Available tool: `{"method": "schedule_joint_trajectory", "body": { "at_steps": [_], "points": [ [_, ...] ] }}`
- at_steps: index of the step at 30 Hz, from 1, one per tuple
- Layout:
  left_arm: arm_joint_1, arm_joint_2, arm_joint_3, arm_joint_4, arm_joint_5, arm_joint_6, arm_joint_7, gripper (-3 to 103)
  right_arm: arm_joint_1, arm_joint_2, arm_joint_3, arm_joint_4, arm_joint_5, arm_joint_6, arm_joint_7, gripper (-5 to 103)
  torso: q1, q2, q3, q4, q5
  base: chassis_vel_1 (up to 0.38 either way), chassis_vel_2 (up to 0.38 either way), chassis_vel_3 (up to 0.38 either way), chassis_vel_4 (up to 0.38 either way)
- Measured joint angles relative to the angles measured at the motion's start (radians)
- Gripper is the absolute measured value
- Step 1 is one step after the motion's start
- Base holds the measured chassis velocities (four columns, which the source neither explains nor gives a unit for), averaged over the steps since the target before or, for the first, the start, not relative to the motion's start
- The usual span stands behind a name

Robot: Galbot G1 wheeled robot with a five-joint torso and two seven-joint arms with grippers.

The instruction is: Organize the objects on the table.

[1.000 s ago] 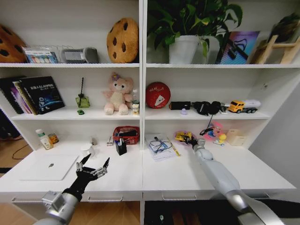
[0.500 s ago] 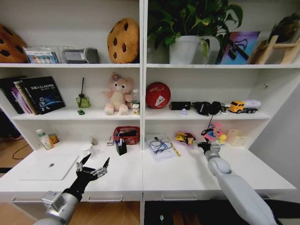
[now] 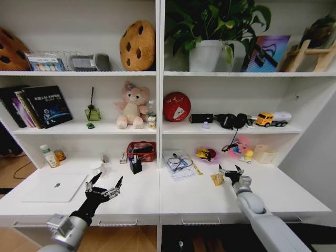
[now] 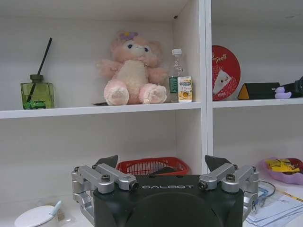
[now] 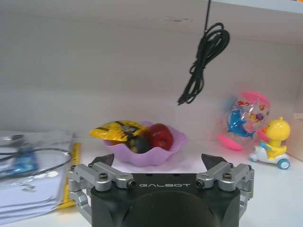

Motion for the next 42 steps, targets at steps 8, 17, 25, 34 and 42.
{"method": "schedule_joint_trajectory", "body": {
  "at_steps": [8,17,25,34,42],
  "points": [
    [0.0,0.0,0.0,0.0,0.0,0.0,0.0,100,-0.069,0.045,0.009,0.028,-0.029,-0.022,0.037,100,0.0,0.0,0.0,0.0001,0.0,0.0,0.0,0.0,0.0],
    [0.0,0.0,0.0,0.0,0.0,0.0,0.0,100,0.027,0.061,-0.032,-0.099,0.018,-0.068,0.023,99,0.0,0.0,0.0,0.0002,0.0001,0.0,0.0,0.0,0.0],
    [0.0,0.0,0.0,0.0,0.0,0.0,0.0,100,0.062,0.055,-0.051,-0.125,0.031,-0.087,0.01,68,0.0,0.0,0.0,0.0,0.0001,0.0,0.0,0.0,0.0],
    [0.0,0.0,0.0,0.0,0.0,0.0,0.001,100,0.052,0.039,-0.04,-0.112,0.04,-0.088,0.011,25,0.0,0.0,0.0,0.0,0.0001,0.0,0.0,0.0,0.0],
    [0.0,0.0,0.0,0.0,0.0,0.0,0.001,100,0.097,0.025,-0.029,-0.093,0.101,-0.087,-0.023,8,0.0,0.0,0.0,-0.0002,0.0004,0.0,0.0,0.0,0.0]
  ]
}}
